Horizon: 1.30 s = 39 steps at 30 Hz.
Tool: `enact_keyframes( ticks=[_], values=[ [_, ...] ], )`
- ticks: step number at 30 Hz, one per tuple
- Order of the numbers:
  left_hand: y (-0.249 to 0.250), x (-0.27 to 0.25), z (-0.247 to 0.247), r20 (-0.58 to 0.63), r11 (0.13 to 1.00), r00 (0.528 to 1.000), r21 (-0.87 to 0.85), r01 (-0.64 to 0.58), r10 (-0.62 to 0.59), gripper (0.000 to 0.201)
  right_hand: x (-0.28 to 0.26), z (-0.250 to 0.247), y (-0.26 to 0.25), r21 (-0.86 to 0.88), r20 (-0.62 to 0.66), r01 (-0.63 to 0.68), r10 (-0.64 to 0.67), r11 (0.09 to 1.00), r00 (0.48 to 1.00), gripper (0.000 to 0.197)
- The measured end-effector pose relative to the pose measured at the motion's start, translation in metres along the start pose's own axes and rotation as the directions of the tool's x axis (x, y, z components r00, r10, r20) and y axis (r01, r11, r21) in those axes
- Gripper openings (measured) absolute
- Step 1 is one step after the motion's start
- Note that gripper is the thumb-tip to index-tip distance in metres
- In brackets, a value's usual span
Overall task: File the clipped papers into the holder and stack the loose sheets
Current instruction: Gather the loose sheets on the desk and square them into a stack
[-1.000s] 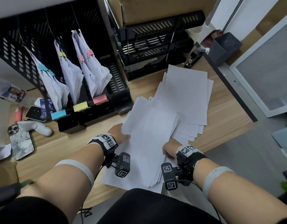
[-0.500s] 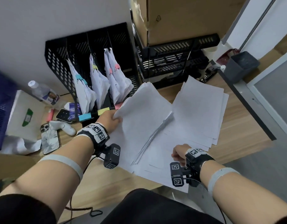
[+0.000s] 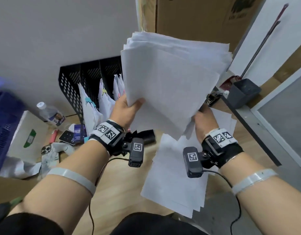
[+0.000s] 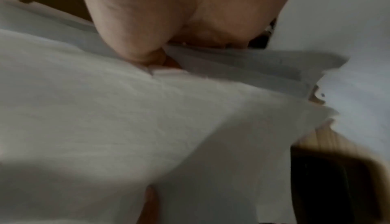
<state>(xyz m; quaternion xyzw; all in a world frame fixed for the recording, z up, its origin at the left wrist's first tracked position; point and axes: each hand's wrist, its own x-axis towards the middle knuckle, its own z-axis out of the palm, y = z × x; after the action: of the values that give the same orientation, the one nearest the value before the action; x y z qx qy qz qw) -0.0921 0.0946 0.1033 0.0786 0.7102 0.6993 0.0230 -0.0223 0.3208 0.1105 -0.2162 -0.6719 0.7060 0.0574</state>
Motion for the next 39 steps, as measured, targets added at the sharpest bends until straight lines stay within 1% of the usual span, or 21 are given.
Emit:
enact_keyframes(
  ticks=[1, 2, 4, 6, 7, 9, 11, 14, 16, 18, 19, 21, 22, 25, 27, 28, 30, 32, 33, 36, 39],
  values=[
    [-0.002, 0.001, 0.009, 0.013, 0.998, 1.0, -0.06, 0.013, -0.012, 0.025, -0.004, -0.007, -0.005, 0.007, -0.045, 0.007, -0.007, 1.0, 0.999, 0.022],
    [-0.007, 0.001, 0.018, 0.024, 0.995, 0.999, -0.095, 0.03, -0.028, 0.029, -0.007, -0.014, -0.006, 0.003, -0.085, 0.018, -0.018, 1.0, 0.996, 0.017],
    [-0.022, -0.001, 0.037, 0.045, 0.99, 0.995, -0.106, 0.089, -0.085, 0.033, -0.013, -0.029, 0.002, -0.033, -0.128, 0.007, -0.011, 0.999, 0.992, 0.025],
    [-0.046, -0.008, 0.054, 0.092, 0.981, 0.981, -0.076, 0.18, -0.173, 0.031, -0.013, -0.046, 0.024, -0.107, -0.177, -0.037, 0.018, 0.994, 0.984, 0.012],
    [-0.059, -0.013, 0.062, 0.13, 0.972, 0.966, -0.045, 0.232, -0.225, 0.033, -0.016, -0.053, 0.036, -0.171, -0.197, -0.081, 0.046, 0.982, 0.979, 0.01],
    [-0.087, -0.023, 0.074, 0.201, 0.944, 0.923, 0.051, 0.325, -0.329, 0.045, -0.017, -0.071, 0.064, -0.284, -0.172, -0.175, 0.13, 0.943, 0.976, 0.023],
    [-0.108, -0.029, 0.083, 0.196, 0.913, 0.893, 0.144, 0.382, -0.404, 0.053, -0.021, -0.086, 0.084, -0.447, -0.094, -0.188, 0.163, 0.875, 0.982, 0.037],
    [-0.121, -0.031, 0.092, 0.144, 0.885, 0.877, 0.165, 0.436, -0.459, 0.059, -0.025, -0.1, 0.097, -0.669, 0.019, -0.149, 0.218, 0.728, 0.976, 0.057],
    [-0.122, -0.028, 0.097, 0.136, 0.883, 0.876, 0.154, 0.443, -0.463, 0.057, -0.026, -0.105, 0.101, -0.729, 0.046, -0.174, 0.3, 0.662, 0.953, 0.067],
    [-0.119, -0.025, 0.101, 0.134, 0.889, 0.881, 0.138, 0.436, -0.453, 0.05, -0.026, -0.107, 0.104, -0.712, 0.07, -0.2, 0.351, 0.673, 0.934, 0.074],
    [-0.117, -0.023, 0.104, 0.134, 0.896, 0.888, 0.131, 0.425, -0.441, 0.047, -0.026, -0.108, 0.103, -0.671, 0.061, -0.222, 0.351, 0.708, 0.934, 0.067],
    [-0.113, -0.017, 0.11, 0.141, 0.904, 0.894, 0.125, 0.41, -0.425, 0.044, -0.023, -0.111, 0.097, -0.557, -0.039, -0.286, 0.32, 0.779, 0.947, 0.038],
    [-0.109, -0.013, 0.114, 0.155, 0.909, 0.897, 0.12, 0.399, -0.415, 0.037, -0.019, -0.113, 0.093, -0.512, -0.118, -0.304, 0.284, 0.803, 0.951, 0.029],
    [-0.101, -0.002, 0.129, 0.211, 0.927, 0.903, 0.064, 0.369, -0.374, 0.02, -0.003, -0.125, 0.081, -0.413, -0.251, -0.287, 0.194, 0.864, 0.948, 0.026],
    [-0.104, 0.005, 0.132, 0.227, 0.935, 0.908, 0.109, 0.337, -0.353, 0.026, 0.01, -0.136, 0.074, -0.348, -0.306, -0.294, 0.189, 0.89, 0.933, 0.021],
    [-0.109, 0.008, 0.13, 0.22, 0.926, 0.903, 0.172, 0.335, -0.368, 0.031, 0.016, -0.142, 0.072, -0.34, -0.339, -0.31, 0.191, 0.888, 0.921, 0.02],
    [-0.128, 0.007, 0.118, 0.167, 0.854, 0.865, 0.331, 0.402, -0.473, 0.035, 0.026, -0.154, 0.072, -0.346, -0.38, -0.345, 0.205, 0.873, 0.902, 0.021],
    [-0.146, 0.0, 0.104, 0.129, 0.739, 0.78, 0.444, 0.506, -0.612, 0.028, 0.039, -0.166, 0.079, -0.355, -0.402, -0.414, 0.263, 0.838, 0.877, 0.025],
    [-0.154, -0.005, 0.099, 0.125, 0.702, 0.747, 0.472, 0.534, -0.653, 0.024, 0.045, -0.172, 0.085, -0.36, -0.412, -0.458, 0.303, 0.813, 0.86, 0.029],
    [-0.173, -0.017, 0.092, 0.115, 0.651, 0.707, 0.516, 0.557, -0.697, 0.025, 0.059, -0.183, 0.101, -0.418, -0.399, -0.579, 0.431, 0.7, 0.809, 0.036],
    [-0.182, -0.027, 0.097, 0.136, 0.611, 0.646, 0.514, 0.603, -0.751, 0.032, 0.071, -0.188, 0.124, -0.511, -0.369, -0.611, 0.488, 0.604, 0.791, 0.043]
  ],
)
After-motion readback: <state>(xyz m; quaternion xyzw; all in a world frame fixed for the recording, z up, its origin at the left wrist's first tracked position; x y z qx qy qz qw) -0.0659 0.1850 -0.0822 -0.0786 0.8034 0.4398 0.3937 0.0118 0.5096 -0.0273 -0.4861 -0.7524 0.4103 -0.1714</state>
